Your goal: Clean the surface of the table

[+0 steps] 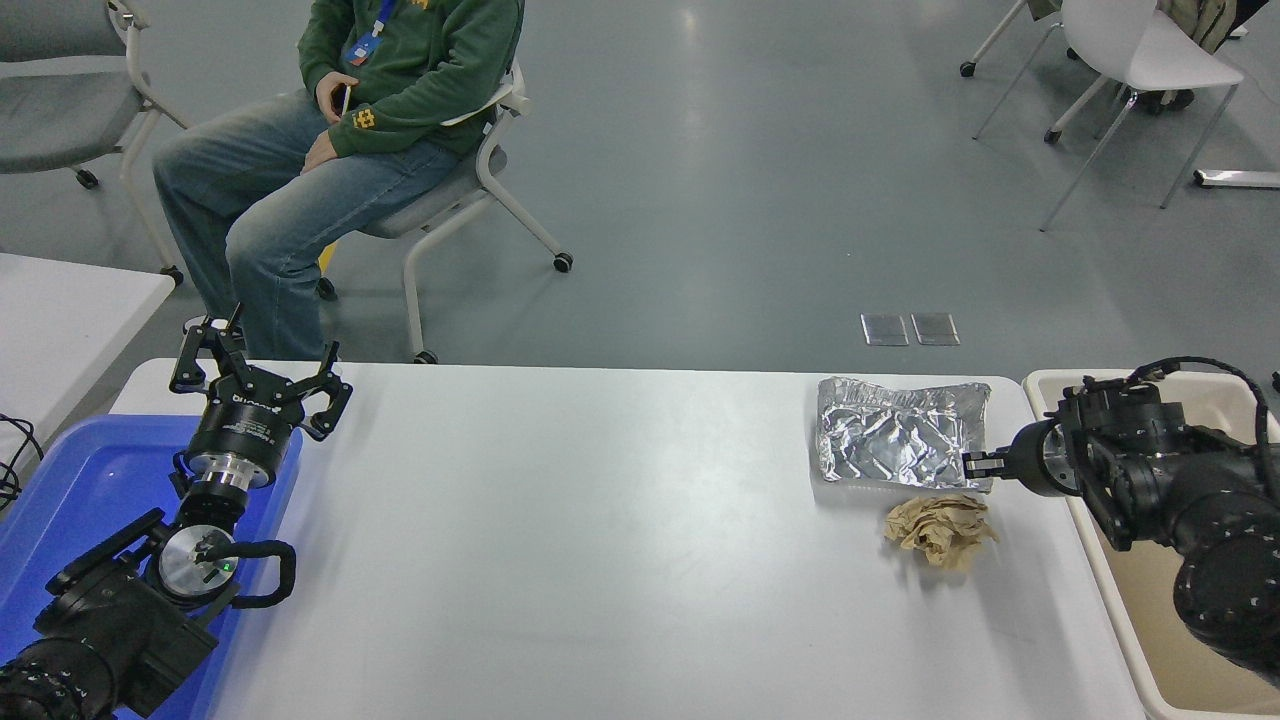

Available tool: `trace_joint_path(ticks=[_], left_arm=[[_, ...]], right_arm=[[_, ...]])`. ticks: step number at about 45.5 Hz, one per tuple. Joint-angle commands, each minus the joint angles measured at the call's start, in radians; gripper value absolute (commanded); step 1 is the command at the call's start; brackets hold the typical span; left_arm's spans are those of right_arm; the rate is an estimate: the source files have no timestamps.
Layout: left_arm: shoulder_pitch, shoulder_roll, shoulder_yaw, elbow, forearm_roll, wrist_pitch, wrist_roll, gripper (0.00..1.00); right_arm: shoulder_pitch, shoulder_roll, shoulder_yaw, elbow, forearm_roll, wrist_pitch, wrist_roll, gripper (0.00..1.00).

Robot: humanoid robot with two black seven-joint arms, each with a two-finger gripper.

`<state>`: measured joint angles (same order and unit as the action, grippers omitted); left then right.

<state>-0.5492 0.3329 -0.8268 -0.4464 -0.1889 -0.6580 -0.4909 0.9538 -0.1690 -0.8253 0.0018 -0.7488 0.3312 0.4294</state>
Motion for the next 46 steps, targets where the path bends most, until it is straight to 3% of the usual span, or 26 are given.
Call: trace_joint_path(ticks=[1,17,46], left_arm=[[0.000,0.000,0.000,0.000,0.000,0.001,0.000,1.00],[0.000,0.000,0.000,0.000,0.000,0.001,0.000,1.00],[0.000,0.000,0.000,0.000,0.000,0.000,0.000,1.00]], right_arm=[[0.019,-0.001,0.002,0.001,0.095,0.043,0.000,0.00],[0.056,-0.030,0.032,0.001,0.226,0.155,0.068,0.00],[0.174,-0.214,0.321,0.017,0.229,0.371,0.230,0.00]])
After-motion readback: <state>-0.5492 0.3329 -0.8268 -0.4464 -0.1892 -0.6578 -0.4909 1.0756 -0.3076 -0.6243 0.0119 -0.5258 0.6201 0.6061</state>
